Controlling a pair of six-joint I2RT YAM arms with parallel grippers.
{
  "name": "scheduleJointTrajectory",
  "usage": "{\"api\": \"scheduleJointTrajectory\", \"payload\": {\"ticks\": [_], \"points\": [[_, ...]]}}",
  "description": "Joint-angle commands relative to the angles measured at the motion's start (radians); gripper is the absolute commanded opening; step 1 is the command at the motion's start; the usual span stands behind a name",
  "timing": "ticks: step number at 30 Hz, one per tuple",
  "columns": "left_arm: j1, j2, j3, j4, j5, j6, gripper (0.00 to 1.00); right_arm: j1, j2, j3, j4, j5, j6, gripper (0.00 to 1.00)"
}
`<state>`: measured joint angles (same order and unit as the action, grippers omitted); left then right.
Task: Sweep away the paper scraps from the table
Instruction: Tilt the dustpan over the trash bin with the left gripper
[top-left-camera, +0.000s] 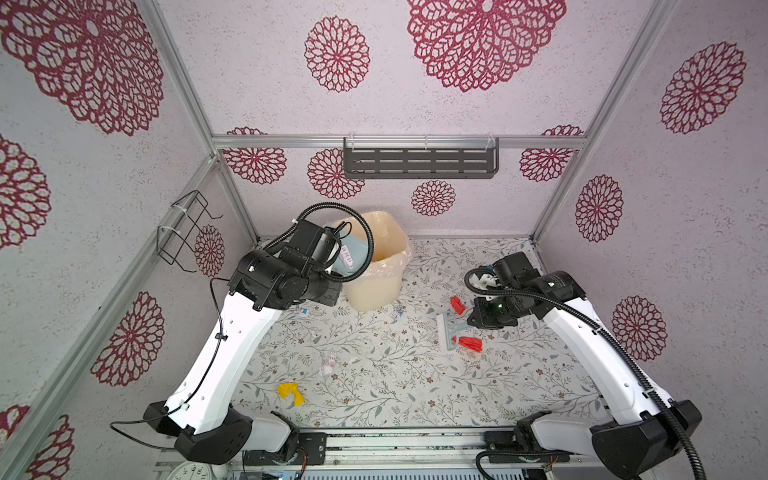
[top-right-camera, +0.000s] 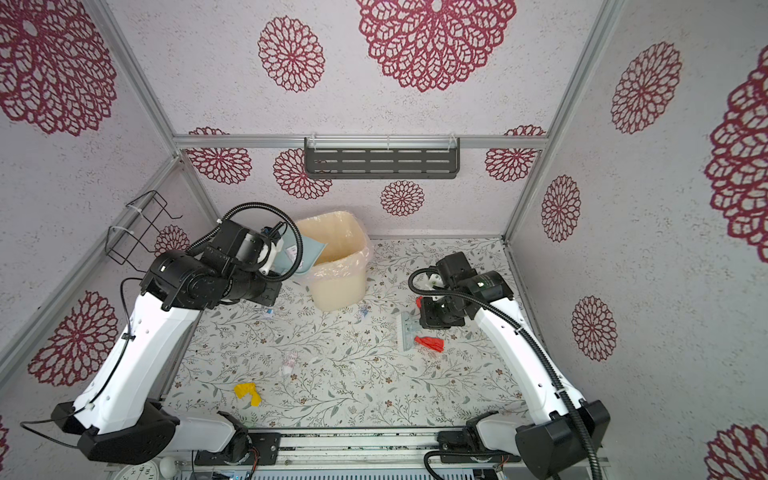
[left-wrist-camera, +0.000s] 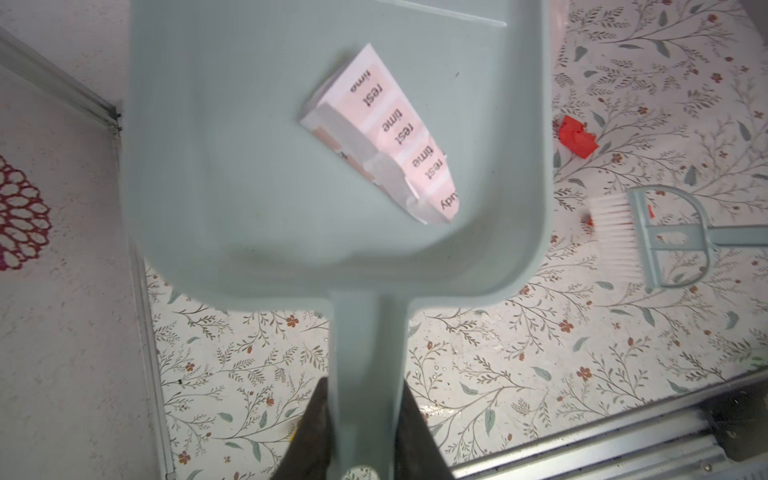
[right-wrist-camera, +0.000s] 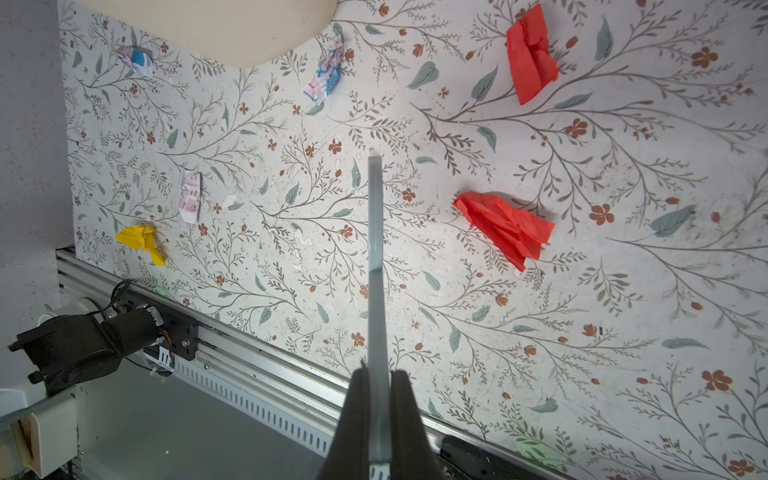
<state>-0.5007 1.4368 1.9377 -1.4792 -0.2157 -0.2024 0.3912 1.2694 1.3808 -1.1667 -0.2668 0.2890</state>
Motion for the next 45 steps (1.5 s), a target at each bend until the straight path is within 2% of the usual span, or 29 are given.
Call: {"api": "scheduleJointTrajectory", "payload": {"ticks": [1,11,19,25,30,38,42,45], "points": [[0.045,0.044,0.061,0.01,0.005,0.085,0.0,-0.007,-0.035,0.006,0.006,-0.015,0.009,0.0],[0.094,0.24,0.252,-0.013,-0.112,0.205,0.0,-0.008,-0.06,-0.023,0.029,-0.034,0.032,0.0],[0.079,0.339,0.286,0.026,-0.282,0.336,0.0,-0.008,-0.06,-0.024,0.031,-0.036,0.032,0.0],[0.018,0.385,0.275,0.118,-0.454,0.503,0.0,-0.007,-0.059,-0.04,0.053,-0.027,0.025,0.0],[-0.003,0.401,0.267,0.182,-0.531,0.608,0.0,-0.007,-0.055,-0.036,0.06,-0.033,0.024,0.0],[-0.042,0.399,0.156,0.334,-0.731,0.809,0.0,-0.008,-0.051,-0.032,0.055,-0.027,0.0,0.0],[-0.075,0.4,0.091,0.397,-0.814,0.879,0.0,-0.009,-0.054,-0.04,0.065,-0.028,0.006,0.0],[-0.089,0.397,0.073,0.419,-0.829,0.896,0.0,-0.009,-0.056,-0.043,0.068,-0.027,0.006,0.0]]}}
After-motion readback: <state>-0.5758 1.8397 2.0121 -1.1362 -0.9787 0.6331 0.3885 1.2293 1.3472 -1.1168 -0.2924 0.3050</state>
